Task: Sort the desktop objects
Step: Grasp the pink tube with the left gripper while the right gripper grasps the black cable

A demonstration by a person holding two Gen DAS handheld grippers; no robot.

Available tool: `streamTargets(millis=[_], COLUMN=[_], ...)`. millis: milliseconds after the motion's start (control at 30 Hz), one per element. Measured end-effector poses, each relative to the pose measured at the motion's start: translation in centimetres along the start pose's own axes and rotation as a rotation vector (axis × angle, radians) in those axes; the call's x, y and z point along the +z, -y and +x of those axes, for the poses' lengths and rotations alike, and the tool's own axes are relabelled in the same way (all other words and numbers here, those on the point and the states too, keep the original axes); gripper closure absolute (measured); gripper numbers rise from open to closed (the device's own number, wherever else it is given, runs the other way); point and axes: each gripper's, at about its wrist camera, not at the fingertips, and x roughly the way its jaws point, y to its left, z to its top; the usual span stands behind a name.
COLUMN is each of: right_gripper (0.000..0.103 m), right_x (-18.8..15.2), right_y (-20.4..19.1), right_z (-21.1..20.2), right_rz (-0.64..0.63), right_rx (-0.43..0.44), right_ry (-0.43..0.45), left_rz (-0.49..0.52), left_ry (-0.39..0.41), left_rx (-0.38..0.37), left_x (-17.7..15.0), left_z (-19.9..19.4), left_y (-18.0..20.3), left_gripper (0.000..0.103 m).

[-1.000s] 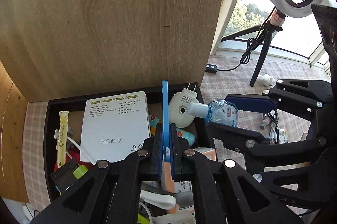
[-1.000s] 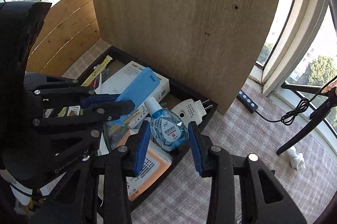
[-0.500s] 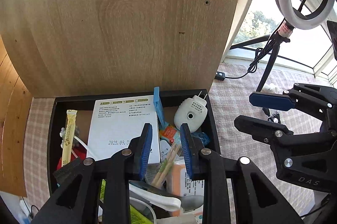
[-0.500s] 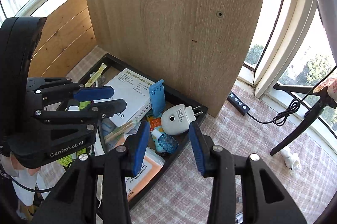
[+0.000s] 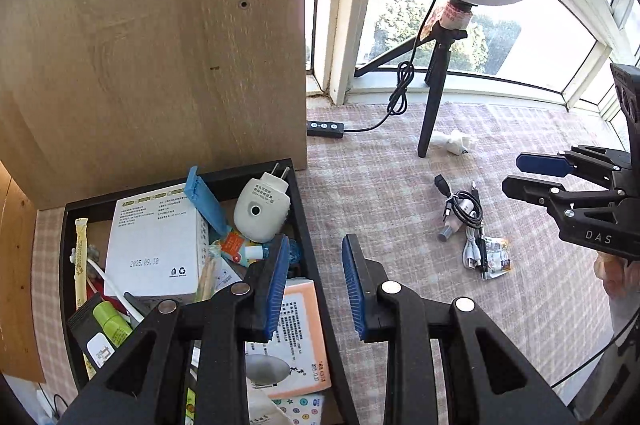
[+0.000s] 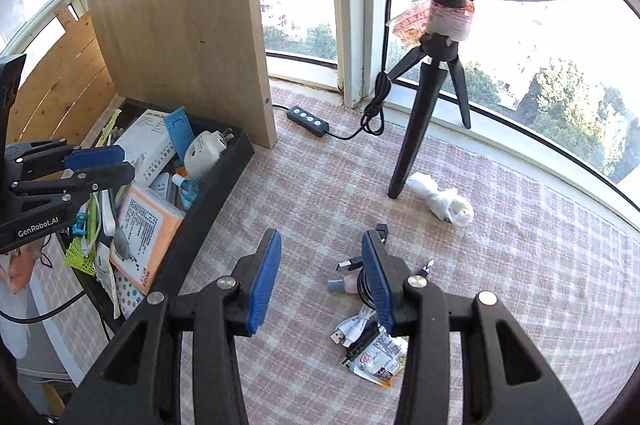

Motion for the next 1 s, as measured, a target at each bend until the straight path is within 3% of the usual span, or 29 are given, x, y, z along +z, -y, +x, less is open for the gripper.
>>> streamTargets(millis=[233,467,800,1000], right_gripper=[0.062,0.062,0.062,0.062], right_x=[-5.9,-10.3,-8.2,-4.9], right_y=[8.1,11.6,12.6,10.8], right_z=[-0.7,0.5,3.1,5.4], right_rz=[0.122,0.205,0.321,0.276], right_rx=[-0.071,-0.065,0.027,0.105], right_ry=[-0.067,-0.119,-0.109,-0.124], left_rz=[0.104,0.165,0.188,0.247], left_ry=[-0.070,-0.142,-0.169,-0.177], left_rx=[-0.069,-0.081,-0.070,-0.092], left_x=[-0.6,-1.6,-0.7,-0.9], left_z=[3.7,7.8,10.6,11.7], left_y=[8.0,12.9,13.8,14.2], left_gripper=[0.077,0.077,0.077,0.077])
